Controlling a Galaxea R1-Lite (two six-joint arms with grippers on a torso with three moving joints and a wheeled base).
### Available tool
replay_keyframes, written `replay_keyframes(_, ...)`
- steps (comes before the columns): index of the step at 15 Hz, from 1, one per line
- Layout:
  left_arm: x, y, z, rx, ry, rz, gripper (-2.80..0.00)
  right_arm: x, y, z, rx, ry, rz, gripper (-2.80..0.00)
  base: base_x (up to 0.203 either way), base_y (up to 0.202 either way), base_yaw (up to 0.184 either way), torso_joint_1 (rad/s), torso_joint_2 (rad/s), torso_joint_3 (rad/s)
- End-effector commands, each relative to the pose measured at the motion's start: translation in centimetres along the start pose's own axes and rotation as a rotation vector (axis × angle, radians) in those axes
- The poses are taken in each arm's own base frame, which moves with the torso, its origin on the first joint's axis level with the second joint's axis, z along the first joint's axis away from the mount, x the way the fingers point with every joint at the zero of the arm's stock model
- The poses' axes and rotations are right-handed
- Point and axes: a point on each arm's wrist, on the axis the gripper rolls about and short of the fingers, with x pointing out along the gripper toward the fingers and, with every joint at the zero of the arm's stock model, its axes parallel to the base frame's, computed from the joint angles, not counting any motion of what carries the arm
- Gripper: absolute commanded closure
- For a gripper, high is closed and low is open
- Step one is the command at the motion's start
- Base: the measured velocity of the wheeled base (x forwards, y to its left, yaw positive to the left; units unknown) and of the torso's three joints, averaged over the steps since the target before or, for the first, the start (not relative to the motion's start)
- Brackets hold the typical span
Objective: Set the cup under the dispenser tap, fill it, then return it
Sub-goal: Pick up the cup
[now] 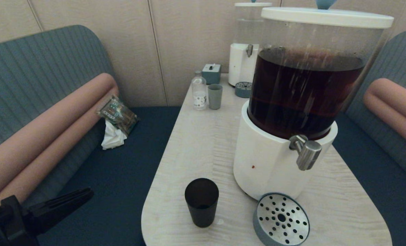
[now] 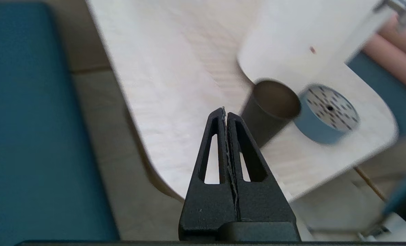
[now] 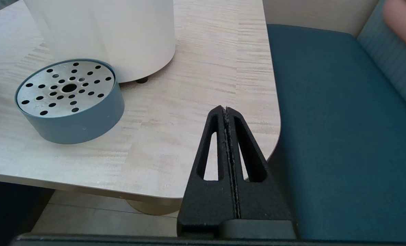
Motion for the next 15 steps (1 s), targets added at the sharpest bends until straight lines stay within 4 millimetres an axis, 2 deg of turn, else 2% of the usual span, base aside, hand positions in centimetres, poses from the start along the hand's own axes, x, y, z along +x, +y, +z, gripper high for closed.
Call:
replay_keyframes(1,1.2,0.9,-0.6,-0.035,0.052,-0.023,0.0,0.0,0.0,-0.2,-0.001,0.003,0.001,0.0,0.0,0.0,0.0,0.0,0.0,0.0)
replay_keyframes(6,4.0,2.9,-1.5,0.019,0.046,-0.118,0.0,0.0,0.0,-0.2,-0.001,0.003,0.001,0.0,0.0,0.0,0.0,0.0,0.0,0.0)
replay_keyframes(11,5.2,3.9,-3.2,0.081,-0.019,-0.157,0.0,0.0,0.0,-0.2,-0.001,0.002,0.001,0.0,0.0,0.0,0.0,0.0,0.0,0.0)
replay_keyframes(15,6.1,4.5,-3.9,0.076,0.004,-0.222,0.0,0.0,0.0,-0.2,-0.001,0.002,0.001,0.0,0.0,0.0,0.0,0.0,0.0,0.0)
